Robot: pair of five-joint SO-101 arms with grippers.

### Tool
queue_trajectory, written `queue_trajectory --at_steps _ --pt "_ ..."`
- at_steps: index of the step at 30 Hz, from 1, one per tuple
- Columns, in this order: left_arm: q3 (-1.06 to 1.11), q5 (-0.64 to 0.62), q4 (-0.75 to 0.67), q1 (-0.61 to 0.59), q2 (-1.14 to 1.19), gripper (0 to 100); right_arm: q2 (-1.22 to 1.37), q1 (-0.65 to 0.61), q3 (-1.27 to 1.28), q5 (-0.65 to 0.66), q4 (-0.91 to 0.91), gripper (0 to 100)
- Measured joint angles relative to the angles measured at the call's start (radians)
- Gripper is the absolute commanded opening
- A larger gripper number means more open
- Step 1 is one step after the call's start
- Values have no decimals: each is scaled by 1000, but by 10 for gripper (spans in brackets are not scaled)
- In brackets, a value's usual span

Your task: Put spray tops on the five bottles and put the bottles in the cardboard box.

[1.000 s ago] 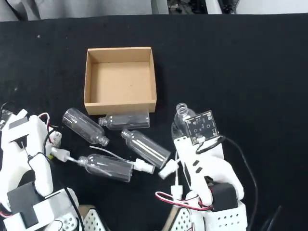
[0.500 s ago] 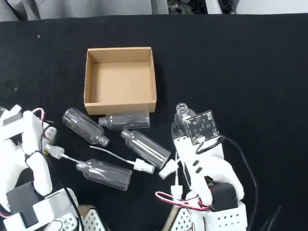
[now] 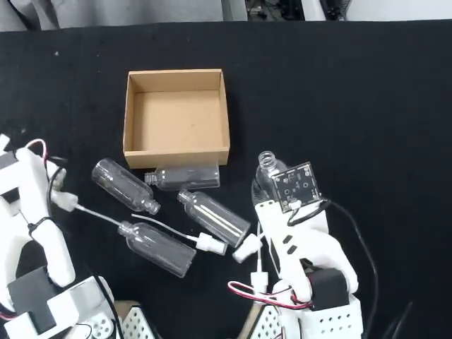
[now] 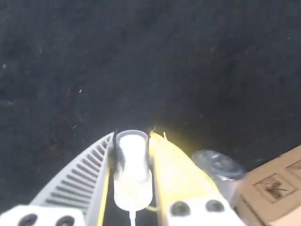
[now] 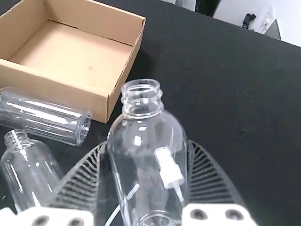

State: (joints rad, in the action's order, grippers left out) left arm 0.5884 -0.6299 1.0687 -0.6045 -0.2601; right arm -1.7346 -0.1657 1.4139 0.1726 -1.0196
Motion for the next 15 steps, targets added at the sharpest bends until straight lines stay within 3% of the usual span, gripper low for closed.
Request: queue_trajectory --at_steps 10,15 --pt "-137 0 11 -46 0 27 0 -2 6 -48 0 92" --pt "-265 -3 137 -49 2 27 0 -32 6 -46 0 92"
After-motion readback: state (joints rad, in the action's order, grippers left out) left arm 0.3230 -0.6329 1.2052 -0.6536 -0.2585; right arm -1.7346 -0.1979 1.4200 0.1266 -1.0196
